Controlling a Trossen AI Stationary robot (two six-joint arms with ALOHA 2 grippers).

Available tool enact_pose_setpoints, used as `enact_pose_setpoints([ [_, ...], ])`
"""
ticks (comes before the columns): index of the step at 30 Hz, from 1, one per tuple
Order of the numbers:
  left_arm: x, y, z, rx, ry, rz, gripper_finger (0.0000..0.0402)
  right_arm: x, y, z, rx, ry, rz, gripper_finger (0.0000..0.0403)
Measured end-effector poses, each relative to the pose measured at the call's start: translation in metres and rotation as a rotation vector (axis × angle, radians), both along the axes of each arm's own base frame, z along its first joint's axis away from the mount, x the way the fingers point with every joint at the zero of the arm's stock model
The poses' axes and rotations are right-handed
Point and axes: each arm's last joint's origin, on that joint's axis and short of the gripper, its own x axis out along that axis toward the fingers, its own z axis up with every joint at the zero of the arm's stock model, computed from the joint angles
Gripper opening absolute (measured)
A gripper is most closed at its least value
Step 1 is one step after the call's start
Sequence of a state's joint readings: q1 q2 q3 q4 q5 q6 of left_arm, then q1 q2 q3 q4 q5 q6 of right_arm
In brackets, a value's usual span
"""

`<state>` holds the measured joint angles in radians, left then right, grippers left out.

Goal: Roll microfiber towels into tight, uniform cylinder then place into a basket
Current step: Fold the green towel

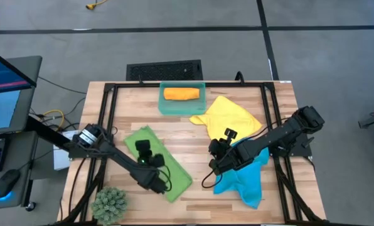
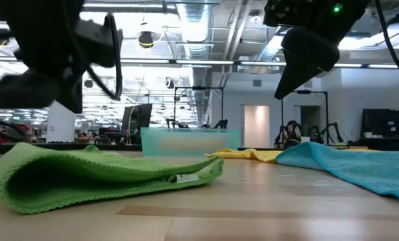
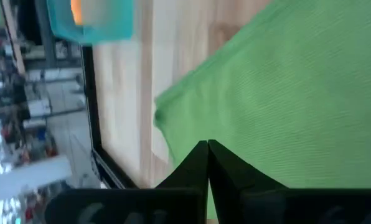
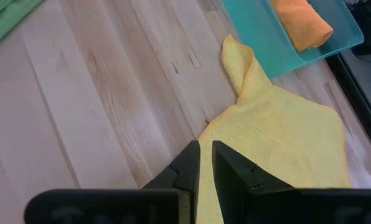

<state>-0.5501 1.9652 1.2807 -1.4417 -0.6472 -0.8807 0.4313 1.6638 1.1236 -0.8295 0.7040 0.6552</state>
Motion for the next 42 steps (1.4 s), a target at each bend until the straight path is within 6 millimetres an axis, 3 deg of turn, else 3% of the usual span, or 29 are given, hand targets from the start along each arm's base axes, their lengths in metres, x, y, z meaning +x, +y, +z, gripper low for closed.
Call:
enact_pose_setpoints([
  [8,-0.001,0.034,-0.033,-0.110,0.095,0.086,0.0002,0.000,0.000,0.000,0.000,0.000,0.000,0.0066],
  [13,0.005,0.045,-0.039,-0.157,0.100,0.089,0.0002,0.000,0.000,0.000,0.000,0.000,0.000,0.0066],
  [20,0.031,0.058,-0.045,-0.319,0.060,-0.068,0.0002,0.000,0.000,0.000,0.001,0.000,0.000,0.0066],
  [28,0.049,0.080,-0.045,-0.362,0.023,-0.130,0.0002,0.000,0.000,0.000,0.001,0.000,0.001,0.0066],
  [37,0.089,0.073,-0.033,-0.437,-0.210,-0.324,0.0002,0.000,0.000,0.000,0.001,0.000,0.001,0.0066],
  [42,0.101,0.067,-0.027,-0.523,-0.286,-0.371,0.0002,0.000,0.000,0.000,0.001,0.000,0.001,0.0066],
])
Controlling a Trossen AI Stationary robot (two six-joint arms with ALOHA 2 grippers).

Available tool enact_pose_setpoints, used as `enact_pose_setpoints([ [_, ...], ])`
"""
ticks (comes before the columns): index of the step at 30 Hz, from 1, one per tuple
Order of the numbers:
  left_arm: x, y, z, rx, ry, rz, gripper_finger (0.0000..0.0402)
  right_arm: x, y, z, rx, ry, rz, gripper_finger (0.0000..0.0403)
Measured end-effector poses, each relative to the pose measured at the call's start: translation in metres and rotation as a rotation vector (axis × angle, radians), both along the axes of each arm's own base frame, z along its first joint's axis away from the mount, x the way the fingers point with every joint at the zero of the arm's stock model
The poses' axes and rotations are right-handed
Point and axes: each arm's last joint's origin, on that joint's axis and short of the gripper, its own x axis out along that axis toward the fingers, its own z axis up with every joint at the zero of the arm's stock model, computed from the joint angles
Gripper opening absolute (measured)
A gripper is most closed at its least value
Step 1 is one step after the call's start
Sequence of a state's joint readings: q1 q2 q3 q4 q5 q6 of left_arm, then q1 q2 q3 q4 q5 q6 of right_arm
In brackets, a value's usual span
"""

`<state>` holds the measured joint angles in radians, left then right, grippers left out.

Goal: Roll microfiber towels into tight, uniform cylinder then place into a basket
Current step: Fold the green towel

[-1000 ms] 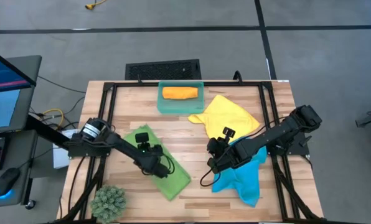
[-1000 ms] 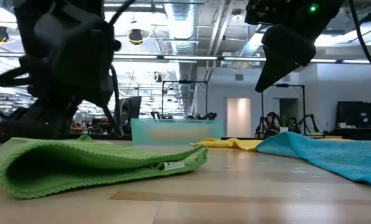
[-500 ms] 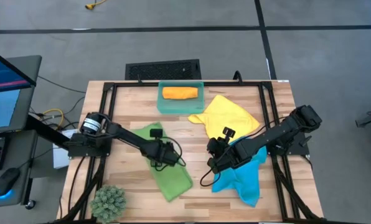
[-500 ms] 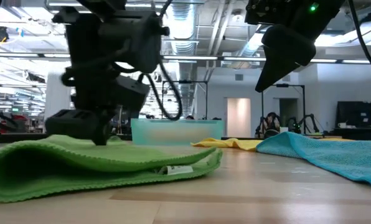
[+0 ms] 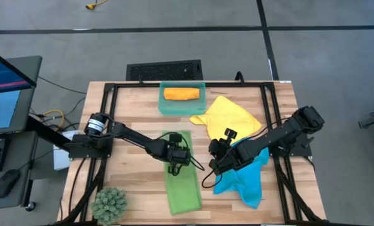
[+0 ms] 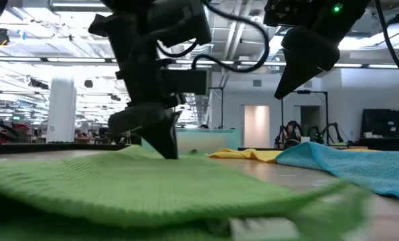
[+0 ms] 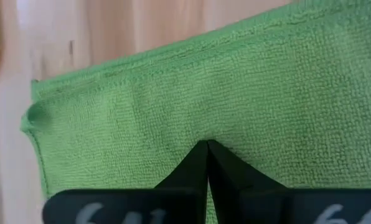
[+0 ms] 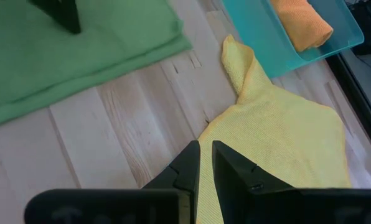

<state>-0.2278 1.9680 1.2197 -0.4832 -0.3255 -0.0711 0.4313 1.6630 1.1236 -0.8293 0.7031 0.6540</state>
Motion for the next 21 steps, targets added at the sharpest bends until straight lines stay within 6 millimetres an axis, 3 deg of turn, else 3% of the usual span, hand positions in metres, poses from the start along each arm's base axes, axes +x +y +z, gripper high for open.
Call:
enact_pose_setpoints([
  [10,0.008,-0.016,0.028,0.110,0.008,-0.046,0.0002,0.000,0.000,0.000,-0.003,0.003,0.005,0.0066],
  [16,-0.001,-0.058,0.059,0.222,0.010,-0.090,0.0002,-0.002,0.005,0.000,-0.003,0.002,0.024,0.0066],
  [21,-0.017,-0.109,0.075,0.192,-0.055,-0.151,0.0002,-0.008,0.026,0.002,0.019,-0.039,0.090,0.0066],
])
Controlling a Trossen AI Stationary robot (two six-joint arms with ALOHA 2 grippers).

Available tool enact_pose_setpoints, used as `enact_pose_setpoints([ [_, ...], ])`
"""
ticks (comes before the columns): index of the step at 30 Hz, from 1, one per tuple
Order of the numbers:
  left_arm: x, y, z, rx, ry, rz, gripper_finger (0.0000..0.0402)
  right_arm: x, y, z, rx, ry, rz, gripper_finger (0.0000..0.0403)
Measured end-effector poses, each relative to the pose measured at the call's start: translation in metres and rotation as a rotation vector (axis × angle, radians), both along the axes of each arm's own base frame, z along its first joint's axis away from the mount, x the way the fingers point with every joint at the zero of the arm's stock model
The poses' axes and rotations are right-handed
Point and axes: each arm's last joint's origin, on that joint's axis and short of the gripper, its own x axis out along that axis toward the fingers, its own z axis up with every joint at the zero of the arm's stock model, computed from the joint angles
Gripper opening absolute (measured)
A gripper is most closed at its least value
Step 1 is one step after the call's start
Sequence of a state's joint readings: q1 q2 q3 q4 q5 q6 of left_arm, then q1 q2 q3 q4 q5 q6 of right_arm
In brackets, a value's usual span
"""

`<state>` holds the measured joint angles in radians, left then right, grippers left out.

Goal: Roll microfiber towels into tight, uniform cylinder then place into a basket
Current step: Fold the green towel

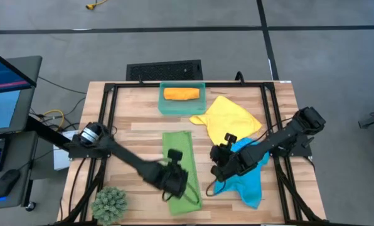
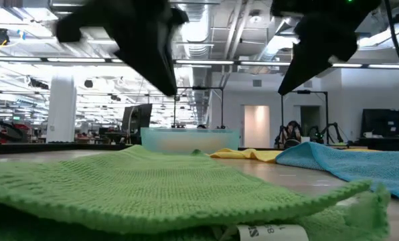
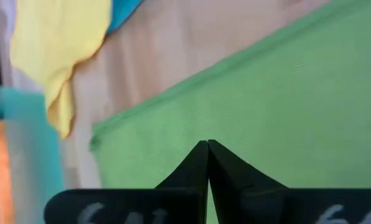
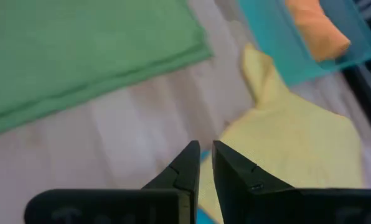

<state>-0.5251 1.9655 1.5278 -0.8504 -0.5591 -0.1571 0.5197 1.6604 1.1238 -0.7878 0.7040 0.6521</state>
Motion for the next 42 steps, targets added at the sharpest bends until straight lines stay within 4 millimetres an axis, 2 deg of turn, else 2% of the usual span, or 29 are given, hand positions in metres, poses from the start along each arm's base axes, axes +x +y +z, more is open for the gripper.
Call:
enact_pose_setpoints([
  [7,-0.039,-0.061,0.003,-0.018,-0.069,-0.093,0.0002,-0.007,0.044,0.006,0.024,-0.101,0.230,0.0066],
  [12,-0.054,-0.083,0.004,-0.035,-0.084,-0.165,0.0002,-0.008,0.072,0.014,0.101,-0.214,0.372,0.0066],
  [17,-0.056,-0.089,0.005,-0.072,-0.098,-0.186,0.0002,-0.012,0.091,0.017,0.225,-0.260,0.469,0.0066],
  [22,-0.056,-0.090,0.004,-0.115,-0.072,-0.190,0.0014,-0.009,0.109,0.004,0.289,-0.268,0.527,0.0066],
  [26,-0.055,-0.093,0.005,-0.207,-0.082,-0.147,0.0049,-0.006,0.115,-0.012,0.330,-0.214,0.567,0.0066],
  [32,-0.053,-0.096,0.005,-0.293,-0.102,-0.087,0.0128,0.002,0.115,-0.029,0.330,-0.138,0.647,0.0075],
  [37,-0.054,-0.100,0.005,-0.364,-0.099,-0.085,0.0173,0.006,0.117,-0.026,0.330,-0.156,0.730,0.0115],
  [42,-0.058,-0.107,-0.001,-0.398,-0.123,-0.117,0.0182,0.009,0.122,-0.021,0.281,-0.207,0.863,0.0181],
])
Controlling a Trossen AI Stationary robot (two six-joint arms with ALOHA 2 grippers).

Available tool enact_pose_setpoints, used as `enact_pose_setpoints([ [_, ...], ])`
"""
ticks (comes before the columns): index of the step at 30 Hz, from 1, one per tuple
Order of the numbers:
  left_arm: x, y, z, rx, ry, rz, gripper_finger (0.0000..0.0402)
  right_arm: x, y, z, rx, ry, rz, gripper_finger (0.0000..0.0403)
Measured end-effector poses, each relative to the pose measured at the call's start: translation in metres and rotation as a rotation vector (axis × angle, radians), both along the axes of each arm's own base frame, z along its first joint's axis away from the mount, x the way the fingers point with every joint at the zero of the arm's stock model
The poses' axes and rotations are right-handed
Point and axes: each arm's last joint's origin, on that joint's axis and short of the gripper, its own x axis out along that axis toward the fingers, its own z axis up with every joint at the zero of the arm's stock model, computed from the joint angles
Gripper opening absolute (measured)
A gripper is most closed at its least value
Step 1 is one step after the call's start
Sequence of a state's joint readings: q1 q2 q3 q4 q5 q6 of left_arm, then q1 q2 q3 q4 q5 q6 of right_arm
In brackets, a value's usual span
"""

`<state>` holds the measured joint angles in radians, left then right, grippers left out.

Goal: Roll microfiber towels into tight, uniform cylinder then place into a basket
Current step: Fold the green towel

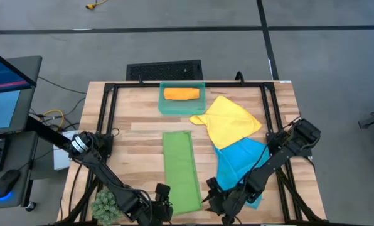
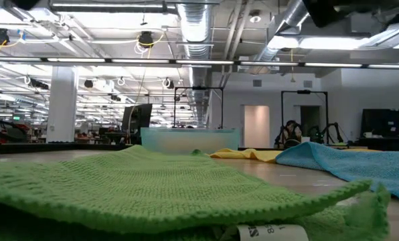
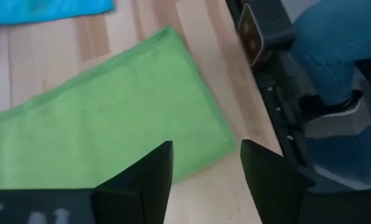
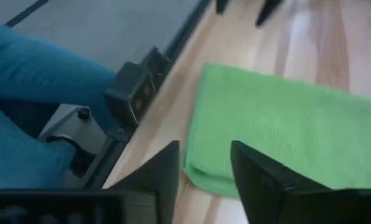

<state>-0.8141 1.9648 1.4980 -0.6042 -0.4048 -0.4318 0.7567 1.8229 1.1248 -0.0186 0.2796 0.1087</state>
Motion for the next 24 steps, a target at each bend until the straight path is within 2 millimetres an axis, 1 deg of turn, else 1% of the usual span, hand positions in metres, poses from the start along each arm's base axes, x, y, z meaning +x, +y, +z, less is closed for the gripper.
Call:
enact_pose_setpoints([
  [4,-0.006,-0.004,-0.004,0.018,-0.034,0.029,0.0183,0.000,0.001,0.001,-0.053,-0.030,0.089,0.0224],
  [7,-0.003,-0.011,-0.012,0.006,-0.063,0.035,0.0183,0.000,0.001,0.001,-0.059,-0.033,0.097,0.0238],
  [11,0.005,-0.023,-0.038,0.015,-0.054,-0.012,0.0183,0.003,0.004,-0.004,-0.056,-0.051,0.100,0.0238],
  [13,0.009,-0.026,-0.046,0.035,-0.054,-0.016,0.0183,0.005,0.008,-0.009,-0.061,-0.070,0.128,0.0235],
  [15,0.012,-0.030,-0.050,0.041,-0.056,-0.013,0.0183,0.007,0.011,-0.014,-0.059,-0.080,0.145,0.0233],
  [18,0.014,-0.030,-0.060,0.032,-0.023,-0.011,0.0183,0.009,0.013,-0.029,-0.080,-0.053,0.148,0.0231],
  [21,0.013,-0.027,-0.064,-0.006,0.010,0.031,0.0183,0.012,0.013,-0.037,-0.082,-0.051,0.142,0.0228],
  [24,0.010,-0.024,-0.068,-0.006,0.032,0.072,0.0183,0.017,0.012,-0.046,-0.086,-0.046,0.131,0.0228],
])
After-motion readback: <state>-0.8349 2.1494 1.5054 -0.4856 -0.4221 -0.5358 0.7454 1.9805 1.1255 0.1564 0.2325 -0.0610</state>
